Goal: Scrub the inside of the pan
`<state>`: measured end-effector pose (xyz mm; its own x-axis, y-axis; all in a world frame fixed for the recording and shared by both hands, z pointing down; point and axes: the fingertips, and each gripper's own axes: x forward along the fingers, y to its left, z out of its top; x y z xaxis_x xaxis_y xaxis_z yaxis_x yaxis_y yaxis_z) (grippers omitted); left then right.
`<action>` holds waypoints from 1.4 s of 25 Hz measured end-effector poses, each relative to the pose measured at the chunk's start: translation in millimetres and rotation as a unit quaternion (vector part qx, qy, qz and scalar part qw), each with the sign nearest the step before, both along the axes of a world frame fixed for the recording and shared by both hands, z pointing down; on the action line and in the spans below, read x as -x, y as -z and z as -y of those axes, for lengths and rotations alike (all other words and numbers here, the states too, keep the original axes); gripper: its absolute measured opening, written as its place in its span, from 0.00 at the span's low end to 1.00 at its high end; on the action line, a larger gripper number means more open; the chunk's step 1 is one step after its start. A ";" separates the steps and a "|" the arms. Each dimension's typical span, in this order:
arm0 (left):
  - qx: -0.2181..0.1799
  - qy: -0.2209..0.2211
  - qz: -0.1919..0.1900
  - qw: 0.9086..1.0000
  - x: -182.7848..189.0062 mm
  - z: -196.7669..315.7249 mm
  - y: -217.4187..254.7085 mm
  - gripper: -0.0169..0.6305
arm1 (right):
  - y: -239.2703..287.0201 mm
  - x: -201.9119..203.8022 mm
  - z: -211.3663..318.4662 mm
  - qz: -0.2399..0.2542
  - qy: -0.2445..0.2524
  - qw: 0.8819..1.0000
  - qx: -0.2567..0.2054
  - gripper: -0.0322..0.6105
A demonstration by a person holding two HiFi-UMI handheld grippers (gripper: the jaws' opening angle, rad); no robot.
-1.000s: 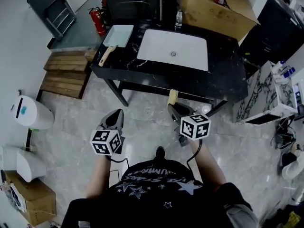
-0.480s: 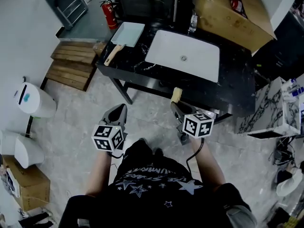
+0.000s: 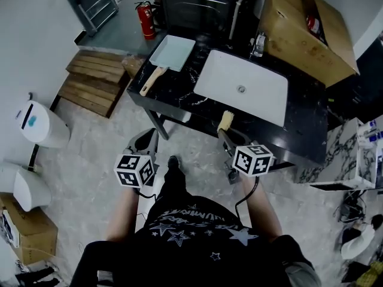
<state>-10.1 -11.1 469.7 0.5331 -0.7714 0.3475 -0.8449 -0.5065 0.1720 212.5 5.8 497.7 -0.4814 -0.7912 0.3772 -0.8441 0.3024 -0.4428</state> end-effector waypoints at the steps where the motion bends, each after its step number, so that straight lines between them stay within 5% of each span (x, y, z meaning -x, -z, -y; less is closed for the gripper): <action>1: -0.004 0.001 0.000 1.000 3.1 11.2 2.0 0.04 | 0.9 2.0 10.4 -0.002 0.000 1.000 -0.001 0.16; 17: 0.013 0.046 -0.018 0.999 81.9 167.3 -1.5 0.04 | 11.2 64.0 184.7 -0.034 0.040 0.999 0.001 0.16; 24: 0.015 0.023 -0.018 0.999 96.8 211.0 -1.8 0.04 | 18.8 96.8 242.3 -0.082 0.095 0.992 0.002 0.16; 35: 0.015 0.007 -0.040 0.999 125.3 297.4 -4.7 0.04 | 27.0 133.4 347.9 -0.148 0.112 0.983 -0.008 0.16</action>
